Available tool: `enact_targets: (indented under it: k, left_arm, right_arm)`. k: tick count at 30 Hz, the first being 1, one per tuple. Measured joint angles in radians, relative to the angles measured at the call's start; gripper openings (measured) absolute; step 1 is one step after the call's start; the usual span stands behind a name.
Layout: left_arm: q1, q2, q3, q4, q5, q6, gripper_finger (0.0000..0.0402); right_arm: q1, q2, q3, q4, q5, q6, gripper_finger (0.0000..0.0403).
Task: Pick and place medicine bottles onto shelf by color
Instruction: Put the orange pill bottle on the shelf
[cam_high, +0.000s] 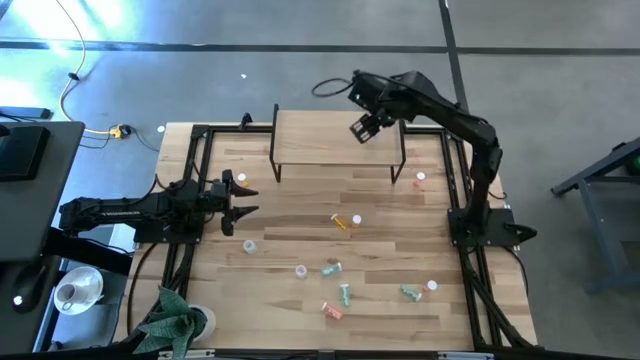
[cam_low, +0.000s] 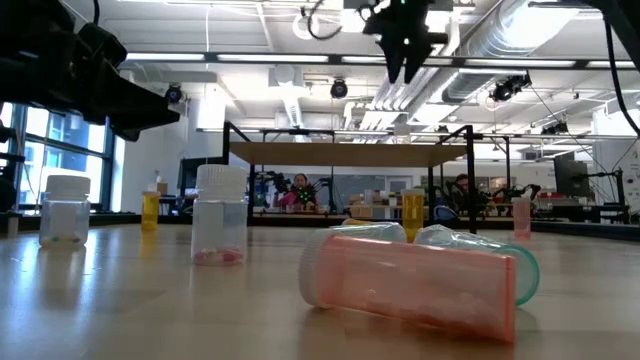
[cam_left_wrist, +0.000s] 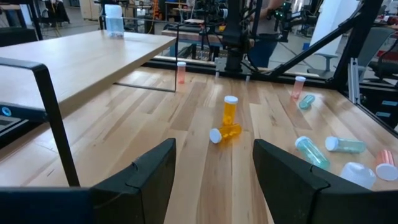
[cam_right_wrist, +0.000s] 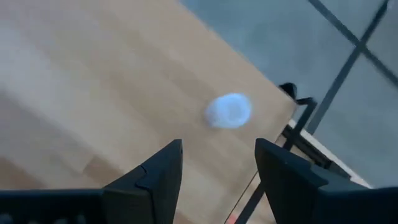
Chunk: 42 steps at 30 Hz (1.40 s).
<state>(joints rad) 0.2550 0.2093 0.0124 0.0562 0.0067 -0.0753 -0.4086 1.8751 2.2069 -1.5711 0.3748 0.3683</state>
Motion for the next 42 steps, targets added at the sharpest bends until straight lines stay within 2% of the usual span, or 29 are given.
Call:
enact_targets:
  k: [9,14,19,29,36,38,42]
  left_arm:
    - [0.000,0.000,0.000,-0.023,0.000,0.000,0.0204]
    - [0.000,0.000,0.000,-0.023,0.000,0.000,0.0204]
    - [0.000,0.000,0.000,-0.022,0.000,-0.001,0.0204]
    - [-0.001,0.000,0.000,-0.005,0.015,-0.026,0.0204]
    - [0.000,0.000,0.000,0.000,-0.006,0.002,0.0204]
    - [0.000,0.000,0.007,-0.015,-0.041,0.025,0.0204]
    - [0.000,0.000,0.055,-0.086,-0.186,0.034,0.0204]
  right_arm:
    - [0.128,-0.078,-0.145,-0.001,0.004,-0.025,0.0193]
    - [0.163,-0.184,-0.328,0.002,0.070,0.056,0.0193]
    - [0.207,-0.327,-0.531,0.081,0.066,0.151,0.0193]
    - [0.369,-0.589,-0.892,0.456,0.062,0.234,0.0193]
    - [0.481,-0.656,-1.093,0.756,0.071,0.235,0.0193]
    - [0.516,-0.656,-1.135,0.837,0.083,0.235,0.0193]
    - [0.601,-0.656,-1.237,1.072,0.106,0.223,0.0193]
